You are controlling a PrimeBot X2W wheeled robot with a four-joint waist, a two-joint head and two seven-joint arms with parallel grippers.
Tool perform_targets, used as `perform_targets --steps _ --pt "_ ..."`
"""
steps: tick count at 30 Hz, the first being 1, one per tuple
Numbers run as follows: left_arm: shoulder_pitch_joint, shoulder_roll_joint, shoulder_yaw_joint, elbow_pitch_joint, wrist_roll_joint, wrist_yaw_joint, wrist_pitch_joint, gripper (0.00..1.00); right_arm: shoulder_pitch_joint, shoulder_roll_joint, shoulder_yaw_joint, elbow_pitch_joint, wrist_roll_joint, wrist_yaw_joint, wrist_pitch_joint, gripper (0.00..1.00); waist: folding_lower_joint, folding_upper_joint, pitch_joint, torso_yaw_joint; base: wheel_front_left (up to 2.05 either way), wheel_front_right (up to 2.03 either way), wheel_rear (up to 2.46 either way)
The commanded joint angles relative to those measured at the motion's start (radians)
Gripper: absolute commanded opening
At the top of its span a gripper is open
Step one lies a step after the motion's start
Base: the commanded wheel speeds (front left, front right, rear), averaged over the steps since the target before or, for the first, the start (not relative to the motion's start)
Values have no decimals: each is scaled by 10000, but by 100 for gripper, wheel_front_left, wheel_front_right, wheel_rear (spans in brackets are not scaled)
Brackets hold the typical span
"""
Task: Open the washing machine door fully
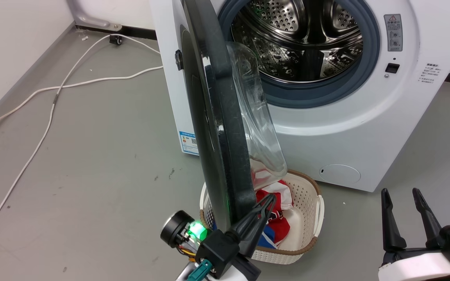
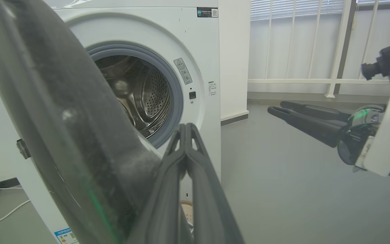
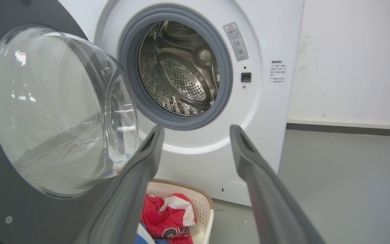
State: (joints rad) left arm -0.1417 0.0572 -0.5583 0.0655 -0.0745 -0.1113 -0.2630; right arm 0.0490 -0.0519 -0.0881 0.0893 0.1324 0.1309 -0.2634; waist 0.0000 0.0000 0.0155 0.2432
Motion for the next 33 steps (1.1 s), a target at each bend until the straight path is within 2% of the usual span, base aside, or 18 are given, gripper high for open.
perform_targets --steps 1,12,27,33 --pt "71 21 42 363 -24 102 -18 0 26 29 -12 14 16 -3 -19 100 0 0 19 7 0 0 0" --pt "138 114 377 940 -254 345 -1 0 126 30 -106 54 4 -3 -19 100 0 0 0 338 0 0 0" --pt "412 343 890 806 -479 528 -4 0 231 28 -103 182 195 -3 -19 100 0 0 -123 1840 0 0 0" --pt "501 562 1410 840 -711 659 -4 0 197 27 -23 288 196 -3 -19 100 0 0 -94 2248 0 0 0"
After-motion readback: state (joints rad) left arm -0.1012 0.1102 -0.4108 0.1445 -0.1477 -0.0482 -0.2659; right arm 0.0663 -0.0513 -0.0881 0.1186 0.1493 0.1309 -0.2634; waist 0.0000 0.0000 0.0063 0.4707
